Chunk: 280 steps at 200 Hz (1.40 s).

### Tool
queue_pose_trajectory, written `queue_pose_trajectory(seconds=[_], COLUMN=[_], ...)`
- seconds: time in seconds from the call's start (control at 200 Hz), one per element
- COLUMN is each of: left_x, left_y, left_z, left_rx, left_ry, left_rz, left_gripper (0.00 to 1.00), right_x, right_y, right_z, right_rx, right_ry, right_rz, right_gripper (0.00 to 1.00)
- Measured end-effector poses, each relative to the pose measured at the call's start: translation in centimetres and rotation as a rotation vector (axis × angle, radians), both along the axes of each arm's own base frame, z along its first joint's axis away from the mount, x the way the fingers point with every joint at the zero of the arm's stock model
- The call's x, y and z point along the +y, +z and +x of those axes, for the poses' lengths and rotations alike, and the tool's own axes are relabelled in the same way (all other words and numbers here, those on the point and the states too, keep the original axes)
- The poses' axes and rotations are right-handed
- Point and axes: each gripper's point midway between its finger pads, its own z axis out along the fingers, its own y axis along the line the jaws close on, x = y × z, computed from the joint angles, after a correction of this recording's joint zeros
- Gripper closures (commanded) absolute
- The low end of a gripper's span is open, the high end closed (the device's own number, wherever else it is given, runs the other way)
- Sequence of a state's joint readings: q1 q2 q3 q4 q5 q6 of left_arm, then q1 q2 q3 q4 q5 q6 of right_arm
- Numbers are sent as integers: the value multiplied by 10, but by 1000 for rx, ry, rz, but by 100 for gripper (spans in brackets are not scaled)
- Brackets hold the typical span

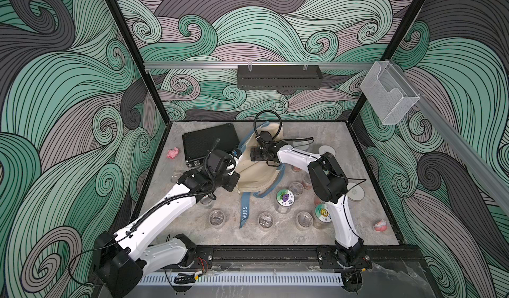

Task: Take out the seed jars from the canvas bag
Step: Pick up the seed jar from the canvas bag.

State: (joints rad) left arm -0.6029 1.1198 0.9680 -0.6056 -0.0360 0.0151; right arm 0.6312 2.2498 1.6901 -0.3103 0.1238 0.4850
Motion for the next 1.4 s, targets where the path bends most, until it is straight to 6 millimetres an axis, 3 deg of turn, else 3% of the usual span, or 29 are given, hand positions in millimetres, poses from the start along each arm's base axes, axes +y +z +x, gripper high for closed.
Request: queue_pose_trajectory(seconds=[0.135,0.385,0.545,0.811,1.151,1.401], left_x=[0,1,1,7,11,29], left_y=[0,0,1,3,15,18], left_z=[-1,0,-1,2,15,49], left_rx=[-1,0,2,20,76,151], left_ry=[0,4,5,47,131,266], left_rz=[-3,-4,-14,-45,-109,-156], left_gripper=[100,100,100,100,100,100], right_x=[0,3,7,19,24,12], right_y=[-4,-1,14,74,149,228], right_z=[2,2,-6,-28,-75,-108], right_rx=[9,11,20,3,31,-35], right_ry=[-31,-37,-20,39,139,218], right_rz=[20,48,96,270,483,604], right_gripper=[26,31,33,33,33,33])
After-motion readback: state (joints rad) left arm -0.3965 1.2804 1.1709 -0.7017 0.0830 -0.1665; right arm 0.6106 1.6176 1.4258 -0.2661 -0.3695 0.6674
